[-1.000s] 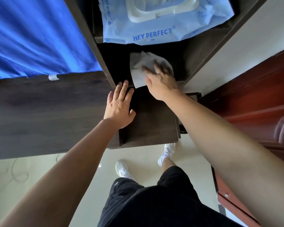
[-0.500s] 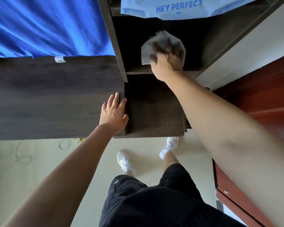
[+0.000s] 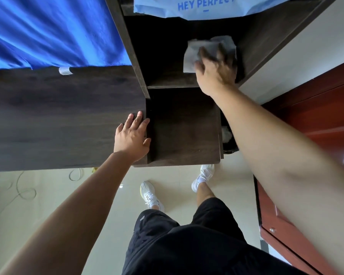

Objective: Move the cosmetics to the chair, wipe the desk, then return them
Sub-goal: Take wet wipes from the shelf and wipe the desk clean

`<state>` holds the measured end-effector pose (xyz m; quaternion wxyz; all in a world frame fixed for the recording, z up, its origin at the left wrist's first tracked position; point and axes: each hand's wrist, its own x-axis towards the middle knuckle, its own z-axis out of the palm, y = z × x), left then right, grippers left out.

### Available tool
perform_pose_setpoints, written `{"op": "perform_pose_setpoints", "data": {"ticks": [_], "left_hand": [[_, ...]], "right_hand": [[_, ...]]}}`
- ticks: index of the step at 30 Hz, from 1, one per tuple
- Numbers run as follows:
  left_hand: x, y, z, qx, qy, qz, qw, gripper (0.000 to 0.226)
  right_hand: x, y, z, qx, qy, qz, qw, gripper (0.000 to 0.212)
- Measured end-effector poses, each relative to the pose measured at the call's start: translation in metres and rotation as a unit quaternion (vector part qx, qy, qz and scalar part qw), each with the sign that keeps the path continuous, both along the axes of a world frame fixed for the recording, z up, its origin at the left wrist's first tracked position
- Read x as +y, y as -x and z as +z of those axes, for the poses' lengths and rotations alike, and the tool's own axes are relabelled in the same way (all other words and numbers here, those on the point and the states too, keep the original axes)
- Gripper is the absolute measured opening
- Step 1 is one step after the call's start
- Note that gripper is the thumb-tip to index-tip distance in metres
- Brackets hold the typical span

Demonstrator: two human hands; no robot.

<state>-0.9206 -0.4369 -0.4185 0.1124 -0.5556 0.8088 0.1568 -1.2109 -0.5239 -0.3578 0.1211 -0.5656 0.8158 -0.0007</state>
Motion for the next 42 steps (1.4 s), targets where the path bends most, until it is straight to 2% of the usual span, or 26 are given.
{"op": "perform_pose_setpoints", "data": {"ticks": [3,6,10,15,19,24,26,29,33,37,39,42], "left_hand": [[-0.003,0.002,0.001,-0.005,-0.004,0.000,1.000,0.072],[-0.002,0.004,0.001,-0.013,-0.003,0.009,1.000,0.072],[-0.001,0.007,0.003,-0.001,0.001,0.020,1.000,0.072],[-0.002,0.005,0.001,0.002,0.000,0.019,1.000,0.073],[-0.002,0.006,0.000,0.001,0.000,0.018,1.000,0.073],[-0.003,0.008,0.000,-0.012,-0.009,0.017,1.000,0.073],[-0.001,0.009,0.002,-0.014,-0.013,0.018,1.000,0.073],[-0.001,0.010,0.004,-0.017,-0.015,0.018,1.000,0.071],[-0.002,0.009,0.004,-0.015,-0.015,0.017,1.000,0.071],[-0.003,0.009,0.003,-0.015,-0.013,0.016,1.000,0.071],[-0.003,0.010,0.003,-0.012,-0.017,0.019,1.000,0.071],[-0.004,0.011,0.004,-0.012,-0.018,0.021,1.000,0.071]], "right_hand": [[-0.010,-0.033,-0.006,-0.003,-0.006,0.004,1.000,0.053],[0.013,-0.061,-0.010,-0.002,0.021,0.074,0.997,0.051],[0.050,-0.040,-0.016,-0.010,0.064,0.119,0.991,0.050],[0.042,0.001,-0.009,0.016,0.060,0.024,0.998,0.052],[-0.005,-0.028,-0.003,0.004,0.025,-0.008,1.000,0.052],[-0.010,-0.100,-0.008,0.016,-0.005,0.154,0.988,0.049],[0.008,-0.104,-0.011,0.002,0.007,0.177,0.984,0.047],[0.035,-0.074,-0.017,0.005,0.042,0.151,0.988,0.048],[0.046,-0.012,-0.016,0.011,0.057,0.029,0.998,0.054],[0.018,-0.013,-0.013,0.002,0.034,-0.036,0.999,0.057],[0.001,-0.038,-0.013,-0.009,0.013,-0.033,0.999,0.059],[-0.004,-0.078,-0.012,-0.017,0.006,0.033,0.999,0.060]]}}
